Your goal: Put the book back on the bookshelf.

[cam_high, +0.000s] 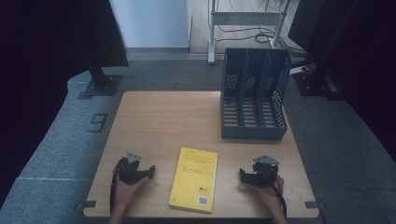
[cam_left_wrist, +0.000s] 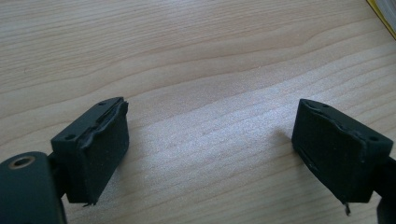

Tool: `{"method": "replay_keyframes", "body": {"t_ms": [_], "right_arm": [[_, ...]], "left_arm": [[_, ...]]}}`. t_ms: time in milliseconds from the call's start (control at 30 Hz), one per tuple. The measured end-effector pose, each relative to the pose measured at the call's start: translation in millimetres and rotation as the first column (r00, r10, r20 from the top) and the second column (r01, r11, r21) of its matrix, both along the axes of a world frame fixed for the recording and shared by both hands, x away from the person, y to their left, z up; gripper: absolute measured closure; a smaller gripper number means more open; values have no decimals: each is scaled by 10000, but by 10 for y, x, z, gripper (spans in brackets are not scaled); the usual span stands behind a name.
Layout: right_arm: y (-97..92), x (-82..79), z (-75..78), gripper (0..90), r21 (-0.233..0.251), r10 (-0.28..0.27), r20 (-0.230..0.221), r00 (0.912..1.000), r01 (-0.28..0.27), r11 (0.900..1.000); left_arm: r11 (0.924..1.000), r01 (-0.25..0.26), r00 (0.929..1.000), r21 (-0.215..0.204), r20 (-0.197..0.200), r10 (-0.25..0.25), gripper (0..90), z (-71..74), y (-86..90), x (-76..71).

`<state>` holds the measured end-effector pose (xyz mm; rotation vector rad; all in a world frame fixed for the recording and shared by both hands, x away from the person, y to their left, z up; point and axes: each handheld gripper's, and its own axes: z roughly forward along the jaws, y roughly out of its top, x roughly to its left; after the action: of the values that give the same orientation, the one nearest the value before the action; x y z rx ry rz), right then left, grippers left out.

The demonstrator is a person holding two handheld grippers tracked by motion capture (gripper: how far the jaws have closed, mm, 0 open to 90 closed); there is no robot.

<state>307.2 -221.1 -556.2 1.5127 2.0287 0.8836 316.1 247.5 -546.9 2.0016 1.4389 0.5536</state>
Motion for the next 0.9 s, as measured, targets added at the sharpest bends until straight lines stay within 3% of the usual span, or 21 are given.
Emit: {"method": "replay_keyframes", "body": {"t_ms": [400, 667, 767, 900], "right_arm": [[0, 2, 0, 30, -14, 6, -1, 10000, -6, 10000], [1, -7, 9, 63, -11, 60, 13, 10000, -60, 10000], [12, -10, 26, 120, -24, -1, 31, 10000, 1, 10000], [19, -11, 31, 128, -6, -26, 22, 10000, 26, 10000]], "left_arm": [[9999, 7, 10000, -165, 51, -6, 133, 5, 33, -7], [9973, -276, 9996, -678, 42, 280, 161, 22, 109, -29], [9945, 59, 9999, -1048, 149, -43, 173, 90, 42, -62], [9937, 321, 9991, -1076, 298, -291, 175, 132, -38, -85]]}}
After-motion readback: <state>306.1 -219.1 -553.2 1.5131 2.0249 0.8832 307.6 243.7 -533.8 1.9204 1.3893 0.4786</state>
